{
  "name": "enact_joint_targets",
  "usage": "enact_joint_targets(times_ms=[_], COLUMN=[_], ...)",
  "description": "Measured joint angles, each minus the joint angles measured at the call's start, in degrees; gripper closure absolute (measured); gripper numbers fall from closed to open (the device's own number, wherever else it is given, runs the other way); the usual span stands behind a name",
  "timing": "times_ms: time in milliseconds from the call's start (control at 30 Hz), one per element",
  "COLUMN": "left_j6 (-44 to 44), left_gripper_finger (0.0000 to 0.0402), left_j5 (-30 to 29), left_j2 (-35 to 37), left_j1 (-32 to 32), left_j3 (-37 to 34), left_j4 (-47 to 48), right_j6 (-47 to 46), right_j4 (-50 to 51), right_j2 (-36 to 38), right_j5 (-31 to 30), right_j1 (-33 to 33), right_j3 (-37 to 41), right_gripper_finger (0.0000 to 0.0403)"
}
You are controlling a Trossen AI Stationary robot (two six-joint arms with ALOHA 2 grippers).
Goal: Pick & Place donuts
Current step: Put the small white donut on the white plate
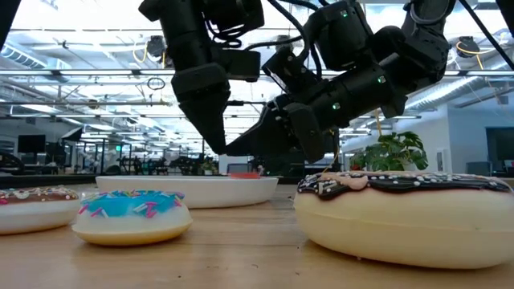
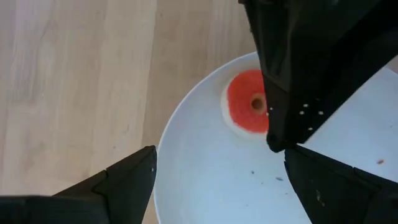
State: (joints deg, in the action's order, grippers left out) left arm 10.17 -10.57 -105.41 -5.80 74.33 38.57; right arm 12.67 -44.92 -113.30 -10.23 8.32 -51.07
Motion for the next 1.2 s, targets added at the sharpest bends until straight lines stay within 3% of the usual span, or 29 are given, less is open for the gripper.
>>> enact_joint_targets(times_ms=[200, 333, 600, 767, 867, 1000, 1200], left_j6=[-0.57, -0.88, 4.92, 15.24, 18.93, 19.3, 20.06], left_gripper_finger=[0.0052, 0.0053, 0.0053, 0.0053, 0.0053, 0.0053, 0.0053], left_j5=[-1.41, -3.91, -10.2, -10.38, -10.74, -10.52, -10.04], left_j2=[0.14, 0.52, 12.02, 16.86, 17.59, 17.26, 15.6], left_j1=[-0.4, -2.31, -8.77, -12.12, -14.14, -17.13, -20.56], left_j3=[2.39, 5.51, 5.84, 4.93, 4.89, 4.82, 4.82], left_j4=[4.19, 9.93, 15.03, 21.66, 24.97, 25.56, 24.42], right_j6=[1.85, 3.39, 1.66, -0.78, -0.51, -1.04, -1.25], right_j4=[0.44, 1.28, 1.45, 1.88, 7.42, 15.07, 16.14], right_j2=[1.29, 6.72, 31.98, 47.97, 55.73, 63.67, 70.52], right_j5=[-0.3, -0.01, -0.52, -12.06, -15.92, -19.75, -19.73], right_j1=[0.67, 2.38, 7.45, 12.8, 15.41, 17.8, 18.49], right_j3=[0.03, 2.05, 18.04, 27.52, 29.43, 30.4, 34.57], right_gripper_finger=[0.0403, 0.0403, 0.0403, 0.0403, 0.0403, 0.0403, 0.0403])
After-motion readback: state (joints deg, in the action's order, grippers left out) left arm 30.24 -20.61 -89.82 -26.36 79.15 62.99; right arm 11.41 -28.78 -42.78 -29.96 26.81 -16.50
